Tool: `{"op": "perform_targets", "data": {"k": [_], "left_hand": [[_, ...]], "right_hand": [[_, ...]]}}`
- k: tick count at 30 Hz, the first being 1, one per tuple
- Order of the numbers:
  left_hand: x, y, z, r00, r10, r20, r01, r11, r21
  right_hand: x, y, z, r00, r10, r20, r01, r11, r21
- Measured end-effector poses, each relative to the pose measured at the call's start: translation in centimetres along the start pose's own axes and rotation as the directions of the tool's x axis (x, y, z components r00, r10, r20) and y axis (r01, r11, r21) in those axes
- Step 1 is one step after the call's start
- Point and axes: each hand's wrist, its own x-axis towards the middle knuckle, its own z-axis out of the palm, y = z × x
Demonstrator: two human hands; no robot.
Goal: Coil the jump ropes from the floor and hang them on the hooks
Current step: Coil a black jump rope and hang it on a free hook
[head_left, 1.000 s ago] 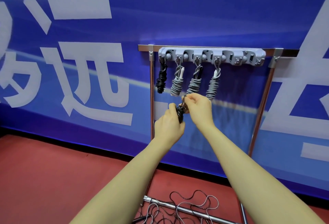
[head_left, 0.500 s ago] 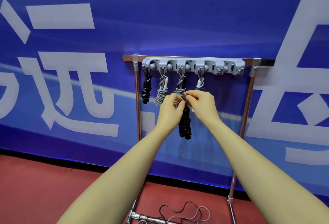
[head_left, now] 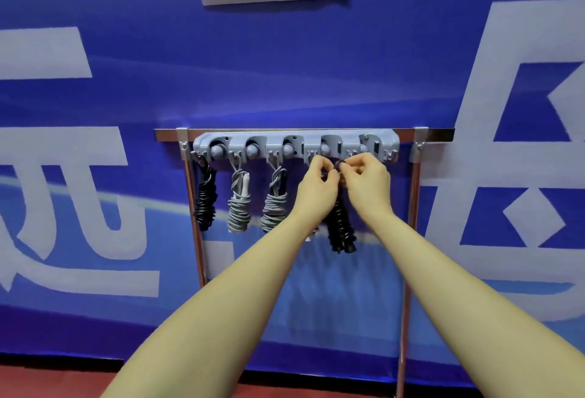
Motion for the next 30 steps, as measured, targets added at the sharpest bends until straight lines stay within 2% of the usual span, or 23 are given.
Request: {"op": "perform_targets", "data": {"k": [4,10,17,26,30], "left_hand": [[2.4,0.6,2.1,1.0,0.023,-0.015,-0.022,0.998,0.06],[4.1,0.6,3.8,0.997,0.001,-0.079,0.003,0.999,0.053],[4.8,-0.2,4.3,0.997,-0.06,-0.043,0.062,0.997,0.044],[1.5,-2.2,2.9,0.991,0.13,0.013,-0.131,0.978,0.16],[-1.4,-3.7,0.6,0.999,0.042,-0.017,-0.038,0.98,0.194]], "right_hand": [[2.1,1.0,-0.2,0.992,-0.026,-0.126,0.025,1.0,-0.01],[4.1,2.2,0.7,0.983,0.021,-0.181,-0.02,1.0,0.005],[4.6,3.6,0.9,0.985,0.083,-0.151,-0.078,0.996,0.037],[1.4,3.9,1.0,0.991,0.079,-0.111,-0.08,0.997,-0.003],[-2.0,4.1,0.9,0.994,0.096,-0.056,-0.099,0.993,-0.06]]}}
